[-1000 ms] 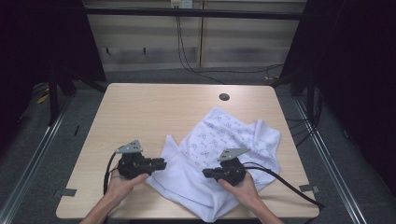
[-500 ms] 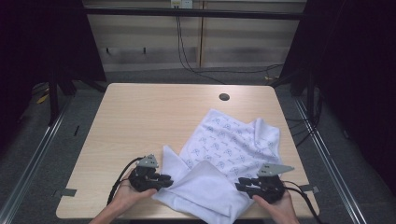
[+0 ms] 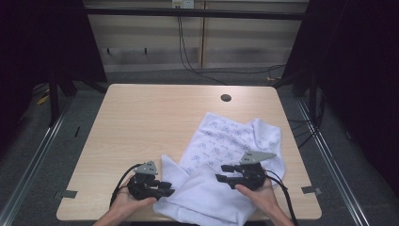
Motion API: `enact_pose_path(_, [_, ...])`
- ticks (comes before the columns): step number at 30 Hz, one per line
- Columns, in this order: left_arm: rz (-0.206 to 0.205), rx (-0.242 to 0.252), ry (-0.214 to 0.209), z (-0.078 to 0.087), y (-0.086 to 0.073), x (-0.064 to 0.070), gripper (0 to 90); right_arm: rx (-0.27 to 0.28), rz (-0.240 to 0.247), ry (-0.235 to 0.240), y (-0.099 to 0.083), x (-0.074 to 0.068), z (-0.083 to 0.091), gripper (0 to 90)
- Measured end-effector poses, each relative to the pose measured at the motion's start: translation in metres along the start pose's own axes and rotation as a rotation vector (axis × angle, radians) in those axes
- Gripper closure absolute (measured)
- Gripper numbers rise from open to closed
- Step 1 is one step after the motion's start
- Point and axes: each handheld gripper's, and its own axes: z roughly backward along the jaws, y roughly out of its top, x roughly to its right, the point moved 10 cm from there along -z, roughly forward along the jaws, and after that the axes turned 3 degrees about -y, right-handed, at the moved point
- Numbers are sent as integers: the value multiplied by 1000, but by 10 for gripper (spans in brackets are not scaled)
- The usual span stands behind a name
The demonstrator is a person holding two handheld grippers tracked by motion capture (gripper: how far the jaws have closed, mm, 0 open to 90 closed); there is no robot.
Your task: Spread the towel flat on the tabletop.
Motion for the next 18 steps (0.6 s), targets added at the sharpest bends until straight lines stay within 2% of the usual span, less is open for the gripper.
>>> enact_pose_path(2, [0,42,15,5,10,-8,671,1,8,6,11,2,-14,515])
enact_pose_path(4, [3,87,30,14,18,-16,667,-20,7,37,15,2,-26,499])
enact_pose_path(5, [9,102,42,17,21,-20,660,-42,-3,19,14,6,-34,493])
enact_pose_path(7, [28,136,59,26,24,-28,656,-69,9,2,10,12,-42,493])
enact_pose_path(8, [45,156,62,30,24,-31,654,-80,-9,-1,7,16,-46,489])
enact_pose_path(12, [79,162,73,36,19,-42,667,-124,-40,0,-4,27,-57,492])
enact_pose_path(15, [60,133,76,33,13,-41,671,-149,-59,36,-9,25,-64,563])
enact_pose_path(16, [61,130,72,33,12,-40,670,-151,-60,62,-10,21,-66,666])
enact_pose_path(17, [62,131,72,33,12,-39,669,-153,-42,72,-10,19,-67,746])
enact_pose_path(18, [64,136,76,34,12,-39,664,-150,-49,71,-9,18,-66,831])
